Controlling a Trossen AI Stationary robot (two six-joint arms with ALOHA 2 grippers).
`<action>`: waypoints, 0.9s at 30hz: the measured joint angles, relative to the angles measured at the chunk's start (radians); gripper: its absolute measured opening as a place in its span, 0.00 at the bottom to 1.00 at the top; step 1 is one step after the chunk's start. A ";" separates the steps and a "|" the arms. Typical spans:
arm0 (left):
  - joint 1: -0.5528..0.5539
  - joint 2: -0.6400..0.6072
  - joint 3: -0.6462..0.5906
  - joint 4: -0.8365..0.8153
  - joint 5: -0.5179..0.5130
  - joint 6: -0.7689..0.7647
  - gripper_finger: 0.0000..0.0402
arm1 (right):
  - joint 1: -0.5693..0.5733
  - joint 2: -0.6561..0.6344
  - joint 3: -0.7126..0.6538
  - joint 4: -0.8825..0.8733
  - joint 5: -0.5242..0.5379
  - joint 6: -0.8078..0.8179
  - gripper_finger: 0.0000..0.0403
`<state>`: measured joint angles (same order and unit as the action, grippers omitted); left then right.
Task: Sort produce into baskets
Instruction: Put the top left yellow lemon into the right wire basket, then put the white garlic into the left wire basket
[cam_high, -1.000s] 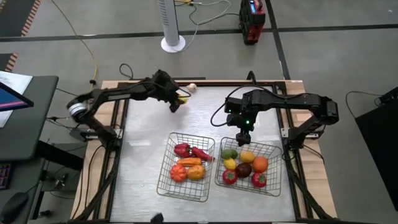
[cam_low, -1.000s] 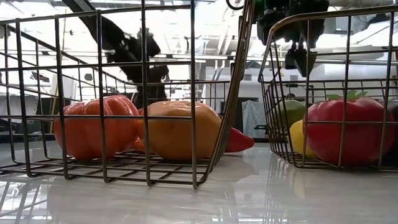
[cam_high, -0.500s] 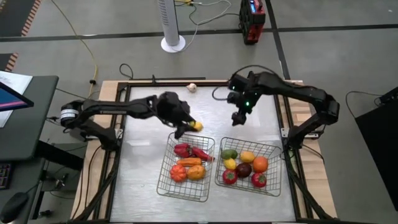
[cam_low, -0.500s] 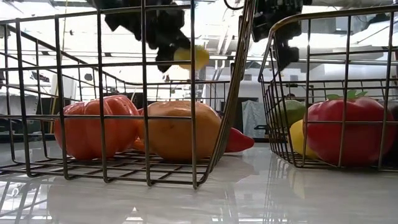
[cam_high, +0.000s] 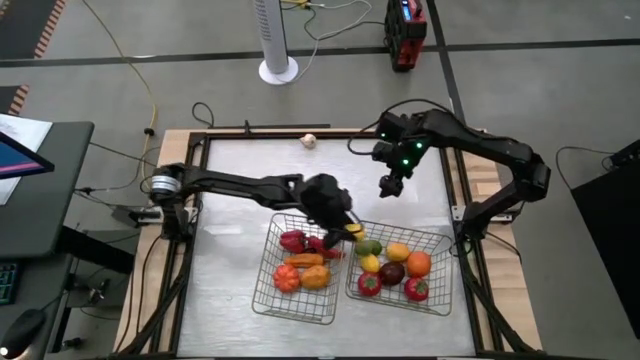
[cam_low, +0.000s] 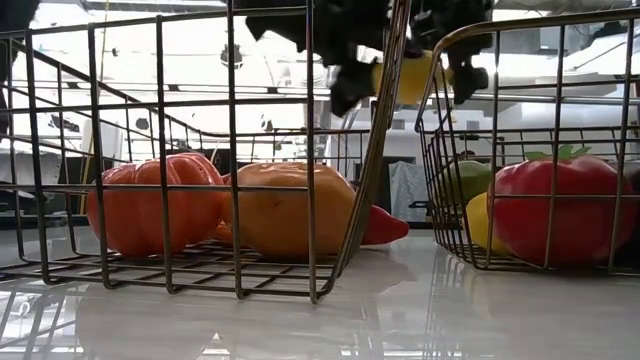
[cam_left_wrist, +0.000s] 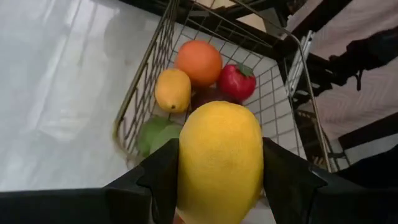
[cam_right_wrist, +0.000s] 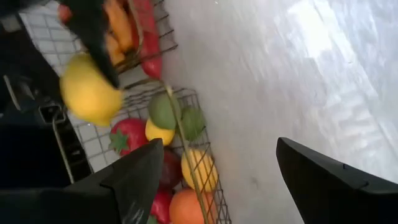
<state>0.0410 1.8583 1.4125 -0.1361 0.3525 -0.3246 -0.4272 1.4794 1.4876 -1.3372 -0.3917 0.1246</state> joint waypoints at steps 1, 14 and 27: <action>-0.004 0.027 0.029 -0.003 0.002 -0.015 0.44 | 0.006 -0.012 0.000 -0.011 0.001 -0.008 0.84; -0.035 0.191 0.274 -0.095 -0.023 -0.241 0.67 | 0.046 -0.239 0.000 0.062 0.057 -0.010 0.84; 0.017 0.057 0.303 -0.494 -0.483 -0.120 0.74 | 0.110 -0.291 -0.010 0.179 0.191 0.041 0.84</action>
<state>0.0575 1.9153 1.7157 -0.6302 -0.1306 -0.4444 -0.3172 1.1885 1.4774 -1.1581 -0.2005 0.1654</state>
